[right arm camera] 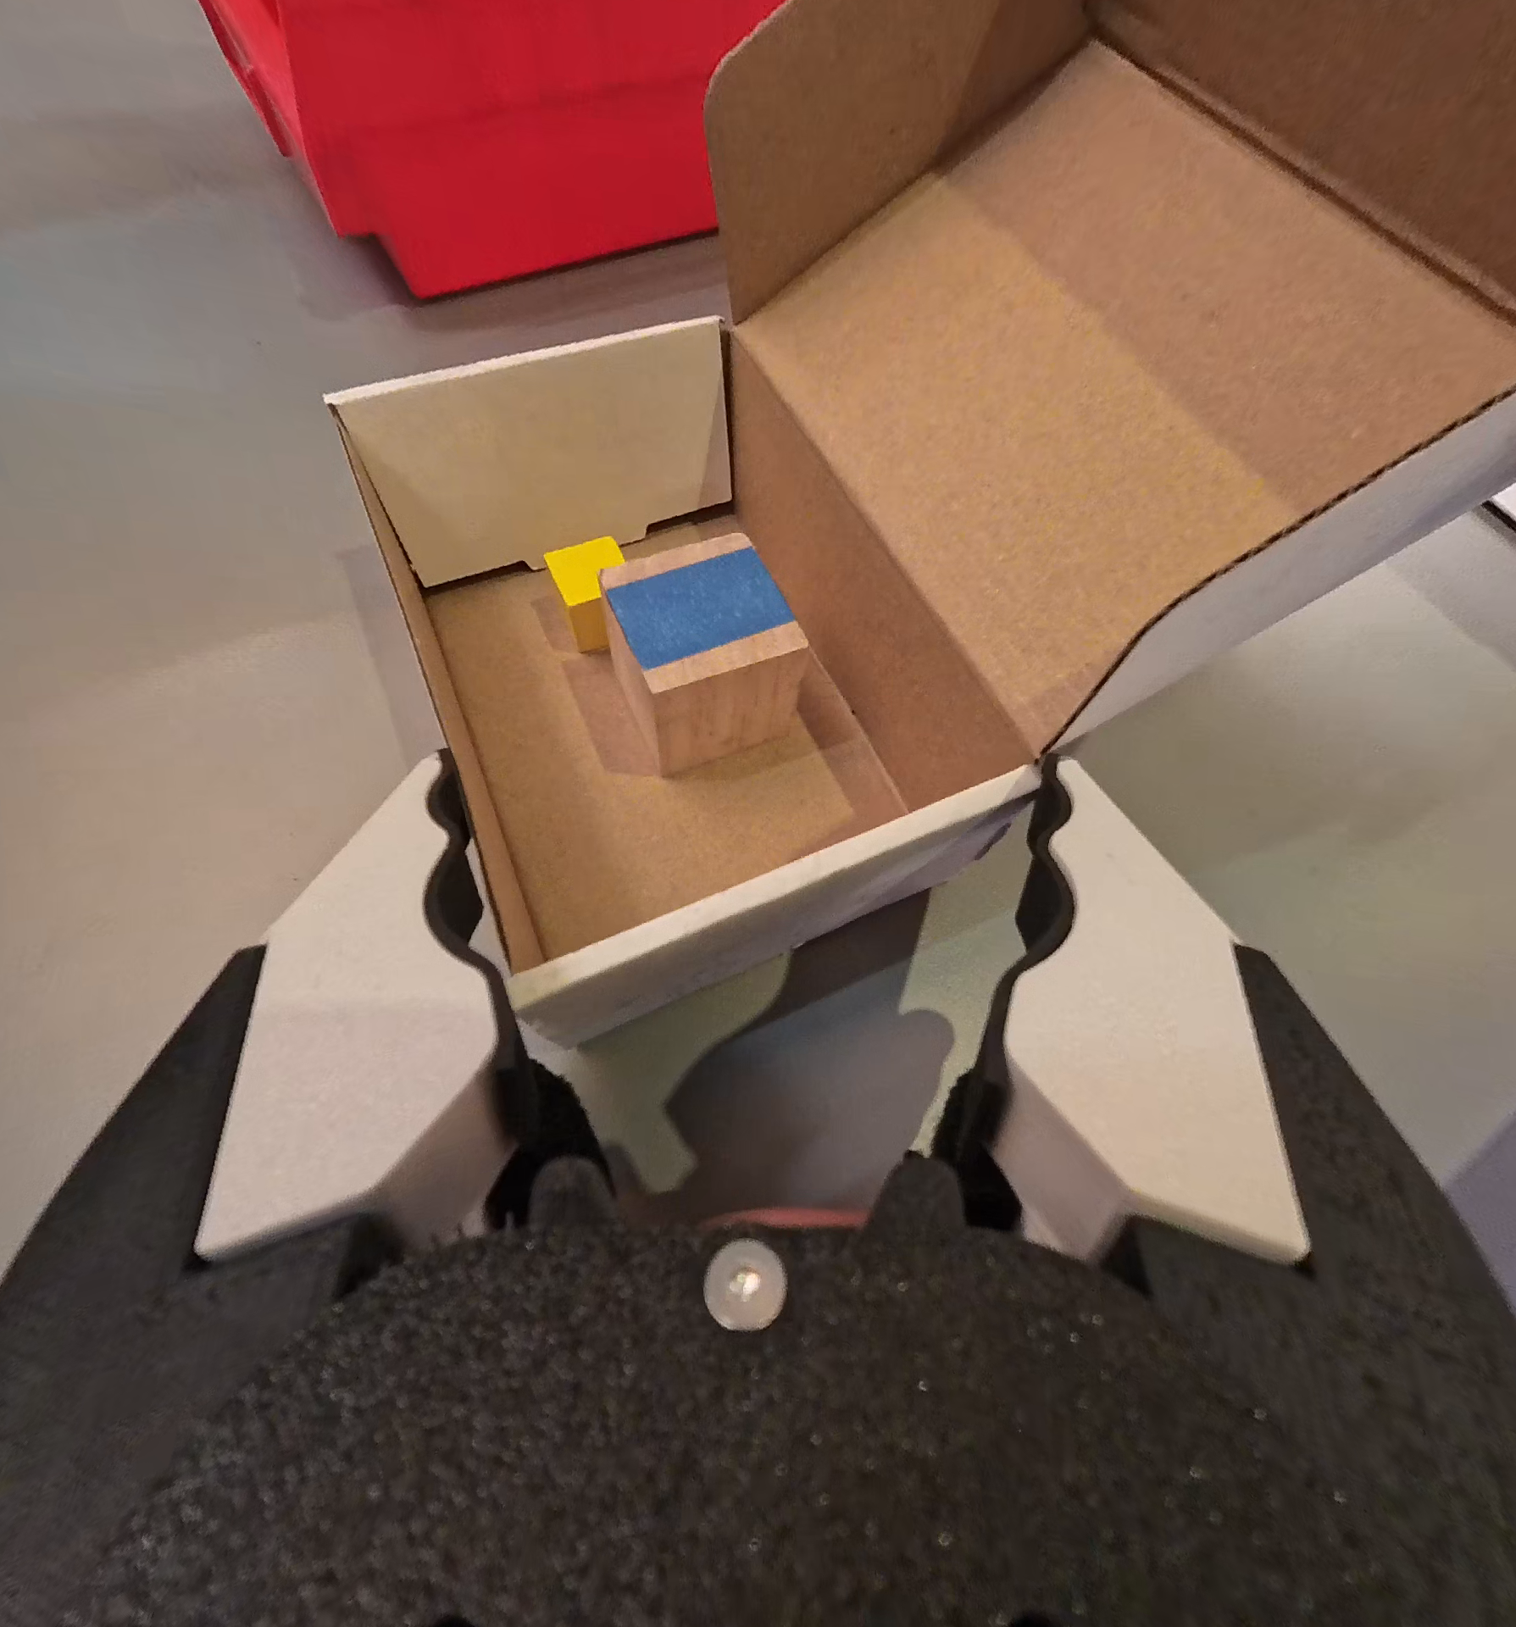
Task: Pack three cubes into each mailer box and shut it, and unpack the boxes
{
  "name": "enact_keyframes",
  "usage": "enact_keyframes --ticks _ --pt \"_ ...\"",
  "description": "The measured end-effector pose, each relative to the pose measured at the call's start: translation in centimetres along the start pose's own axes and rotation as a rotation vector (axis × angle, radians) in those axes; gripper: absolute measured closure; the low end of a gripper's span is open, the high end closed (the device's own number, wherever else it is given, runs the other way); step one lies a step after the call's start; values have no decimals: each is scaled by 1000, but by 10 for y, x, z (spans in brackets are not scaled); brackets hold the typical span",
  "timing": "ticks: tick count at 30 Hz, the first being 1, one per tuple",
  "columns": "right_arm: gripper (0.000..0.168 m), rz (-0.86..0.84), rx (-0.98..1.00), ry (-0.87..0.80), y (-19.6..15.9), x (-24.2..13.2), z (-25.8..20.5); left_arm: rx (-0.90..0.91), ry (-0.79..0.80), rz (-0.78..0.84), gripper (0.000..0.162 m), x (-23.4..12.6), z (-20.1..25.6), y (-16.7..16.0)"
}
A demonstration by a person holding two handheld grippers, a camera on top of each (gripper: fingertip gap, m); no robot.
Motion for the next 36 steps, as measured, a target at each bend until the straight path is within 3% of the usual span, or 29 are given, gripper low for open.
enact_keyframes --ticks 1,10,14,17,20,23,27,31,36 --pt "43 -1 0 0 0 0 0 24 46 -43 116 11 -10 -9" --pt "43 1 3 0 0 0 0 77 18 -209 118 68 -21 -34" --pt "43 3 4 0 0 0 0 80 7 -282 130 78 -20 -43" --pt "43 5 4 0 0 0 0 78 13 -245 137 74 -19 -38" --pt "43 5 5 1 0 0 0 68 20 -107 137 41 -10 -7" --pt "43 8 5 1 0 0 0 140 57 87 137 -16 16 45" --pt "43 8 2 -1 -1 0 0 307 -72 360 137 -76 103 120" --pt "43 8 1 -3 -1 0 0 478 -68 352 137 -62 167 165" --pt "43 10 3 -2 -1 0 0 456 -259 220 137 -4 222 196"
Point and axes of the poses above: each gripper's, where its closed fingertips meet, x out along the fingers, y out of its top, z = x × y across the jaws, the point moved 2 cm from there along -x, back along the fingers, and after that the axes turned 15 degrees about -x, right-handed, at the moved point
